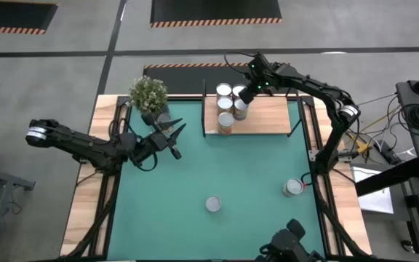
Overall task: Pick and place cans onto a shelf
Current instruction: Adjust the orange cans
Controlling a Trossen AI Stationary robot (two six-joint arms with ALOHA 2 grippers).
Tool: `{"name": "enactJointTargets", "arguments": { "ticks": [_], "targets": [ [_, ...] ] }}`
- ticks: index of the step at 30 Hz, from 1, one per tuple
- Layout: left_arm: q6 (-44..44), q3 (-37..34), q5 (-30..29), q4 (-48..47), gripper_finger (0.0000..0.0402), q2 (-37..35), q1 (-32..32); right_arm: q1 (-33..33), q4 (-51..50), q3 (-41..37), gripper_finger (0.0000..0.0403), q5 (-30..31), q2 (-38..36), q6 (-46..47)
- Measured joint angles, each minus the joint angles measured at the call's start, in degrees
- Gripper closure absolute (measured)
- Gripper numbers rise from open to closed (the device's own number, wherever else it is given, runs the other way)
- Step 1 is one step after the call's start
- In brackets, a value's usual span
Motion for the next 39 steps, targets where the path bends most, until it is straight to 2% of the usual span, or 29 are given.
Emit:
{"name": "enactJointTargets", "arguments": {
  "ticks": [8, 14, 25, 32, 39],
  "targets": [
    [0.00, 0.00, 0.00, 0.02, 0.0327, 0.00, 0.00, 0.21, -6.70, 1.35, 0.0394, 0.06, -2.77, -0.50],
    [-1.74, 0.00, 0.01, 0.00, 0.0327, 0.00, -0.02, 3.27, -5.05, -1.99, 0.0394, 0.14, -9.51, -0.52],
    [-12.62, -0.02, 1.05, 0.00, 0.0327, -0.02, -0.07, 18.43, 8.31, -18.37, 0.0394, 0.02, -27.79, 1.77],
    [-18.45, -0.02, 1.22, -0.02, 0.0327, 0.73, -0.29, 29.03, 7.61, -23.04, 0.0394, -0.52, -34.94, 11.20],
    [-21.29, -0.02, 1.25, -0.17, 0.0327, 2.61, -1.43, 40.95, 1.91, -22.05, 0.0394, -0.66, -36.37, 20.41]
  ]
}}
